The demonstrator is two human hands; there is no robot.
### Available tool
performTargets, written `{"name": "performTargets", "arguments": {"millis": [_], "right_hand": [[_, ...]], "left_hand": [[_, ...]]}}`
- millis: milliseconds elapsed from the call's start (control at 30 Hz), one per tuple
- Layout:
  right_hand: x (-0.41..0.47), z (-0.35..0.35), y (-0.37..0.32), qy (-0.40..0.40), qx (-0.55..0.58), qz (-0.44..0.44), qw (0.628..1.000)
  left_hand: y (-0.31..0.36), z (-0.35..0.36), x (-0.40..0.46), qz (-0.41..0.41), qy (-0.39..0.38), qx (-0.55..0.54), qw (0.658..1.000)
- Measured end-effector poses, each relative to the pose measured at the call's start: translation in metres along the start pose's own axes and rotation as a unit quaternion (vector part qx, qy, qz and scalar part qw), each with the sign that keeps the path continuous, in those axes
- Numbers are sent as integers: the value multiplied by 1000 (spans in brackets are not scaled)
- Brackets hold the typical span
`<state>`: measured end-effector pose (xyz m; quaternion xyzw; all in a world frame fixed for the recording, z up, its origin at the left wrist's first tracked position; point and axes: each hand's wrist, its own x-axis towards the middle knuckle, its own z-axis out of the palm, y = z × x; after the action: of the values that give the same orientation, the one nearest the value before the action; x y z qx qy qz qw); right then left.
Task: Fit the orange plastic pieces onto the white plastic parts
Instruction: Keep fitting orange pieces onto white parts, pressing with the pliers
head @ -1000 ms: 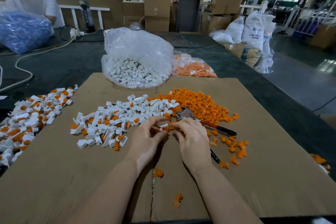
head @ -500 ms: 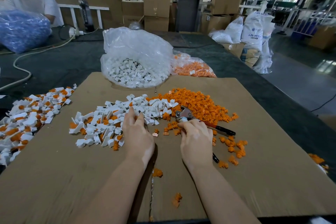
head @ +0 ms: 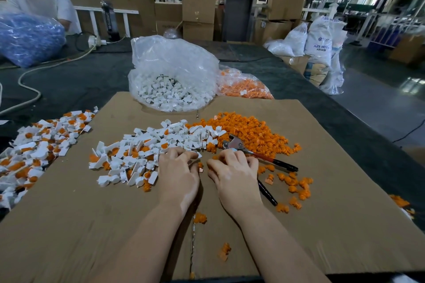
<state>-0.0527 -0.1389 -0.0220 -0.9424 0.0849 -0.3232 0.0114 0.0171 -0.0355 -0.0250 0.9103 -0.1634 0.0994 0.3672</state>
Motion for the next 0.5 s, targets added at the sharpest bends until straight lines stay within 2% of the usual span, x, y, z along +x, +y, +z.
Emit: {"name": "performTargets", "arguments": {"millis": [267, 500], "right_hand": [[0, 0, 2, 12, 0, 1, 1000], [0, -1, 3, 19, 43, -7, 999]], "left_hand": [[2, 5, 4, 1, -20, 83, 996], [1, 4, 6, -9, -9, 9, 1000]]}}
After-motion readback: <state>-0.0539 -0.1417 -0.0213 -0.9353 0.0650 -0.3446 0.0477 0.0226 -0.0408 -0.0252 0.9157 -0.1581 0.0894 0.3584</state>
